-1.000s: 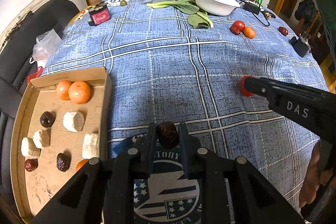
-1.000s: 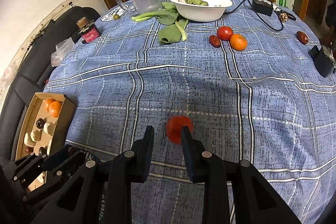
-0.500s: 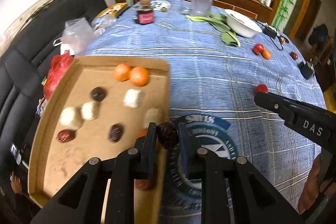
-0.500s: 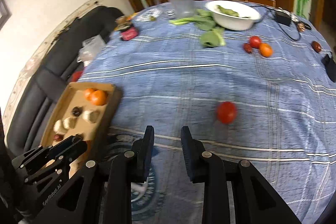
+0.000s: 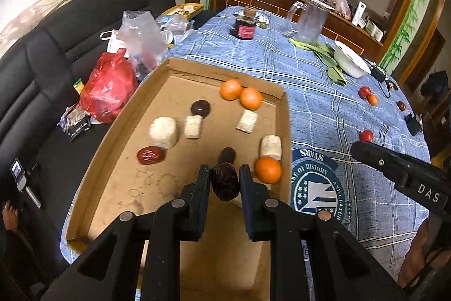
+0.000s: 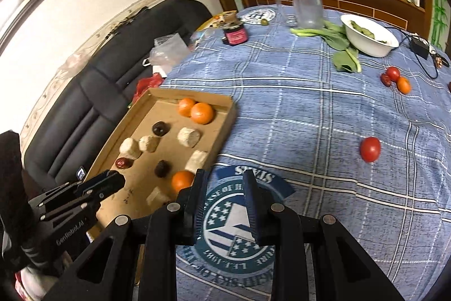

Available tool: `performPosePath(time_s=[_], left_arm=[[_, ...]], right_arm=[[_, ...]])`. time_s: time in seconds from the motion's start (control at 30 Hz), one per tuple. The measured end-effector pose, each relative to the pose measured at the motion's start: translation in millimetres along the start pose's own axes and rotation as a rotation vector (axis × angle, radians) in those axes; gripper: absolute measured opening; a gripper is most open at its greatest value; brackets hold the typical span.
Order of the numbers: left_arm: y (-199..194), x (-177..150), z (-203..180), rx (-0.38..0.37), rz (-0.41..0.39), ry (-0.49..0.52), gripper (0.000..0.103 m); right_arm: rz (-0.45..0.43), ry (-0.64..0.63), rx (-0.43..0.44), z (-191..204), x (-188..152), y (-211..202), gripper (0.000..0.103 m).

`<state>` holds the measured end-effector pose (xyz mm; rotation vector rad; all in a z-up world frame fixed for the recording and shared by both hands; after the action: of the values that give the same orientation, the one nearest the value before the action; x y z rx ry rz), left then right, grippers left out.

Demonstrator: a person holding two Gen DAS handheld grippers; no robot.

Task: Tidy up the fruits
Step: 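Carry the held date over the cardboard box with the left tool, then lower the date into the box and open the left tool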

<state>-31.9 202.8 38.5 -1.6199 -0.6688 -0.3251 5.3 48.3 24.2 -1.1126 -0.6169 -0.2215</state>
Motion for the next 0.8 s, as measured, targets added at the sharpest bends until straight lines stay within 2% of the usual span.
performPosePath(time_s=[0.1, 0.2, 0.3, 0.4, 0.53, 0.67, 0.8], left_arm=[[-0.4, 0.2, 0.7, -0.024, 0.001, -0.013, 0.02], [2.8, 2.3, -12.9, -0.046, -0.002, 0.016, 0.02], [9.6, 2.6, -22.9, -0.047, 0.012, 0.036, 0.02], [11.6, 1.7, -17.0, -0.028, 0.02, 0.025, 0.02], [7.3, -3.3, 11.6, 0.045, 0.032, 0.004, 0.02], [3.6, -9.2, 43.2, 0.119, 0.052, -0.016, 0.02], [5.2, -16.3, 66.4, 0.176, 0.079, -0.02, 0.02]], right_arm=[[0.002, 0.019, -0.012, -5.7, -1.9, 0.4, 0.029], [0.003, 0.061, -0.038, -24.2, -3.4, -2.8, 0.029], [0.005, 0.081, -0.05, -35.5, -3.9, -7.6, 0.029], [0.01, 0.07, -0.027, -31.2, -5.1, -9.7, 0.029], [0.048, -0.005, 0.048, 6.3, -14.1, -0.2, 0.029], [0.101, -0.119, 0.129, 60.7, -31.4, 16.0, 0.029], [0.142, -0.21, 0.172, 103.8, -48.5, 31.3, 0.029]])
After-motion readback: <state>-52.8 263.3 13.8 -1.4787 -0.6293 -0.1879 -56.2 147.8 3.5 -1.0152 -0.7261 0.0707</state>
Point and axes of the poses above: each gripper's, at about its wrist camera, not at the fingertips, and y roughly the way its jaws point, z to its left, x to its top, the point moved 7 cm from there along y, roughly the way its jaws point, and after that the axes turned 3 degrees about -x, right-handed, at the moved point
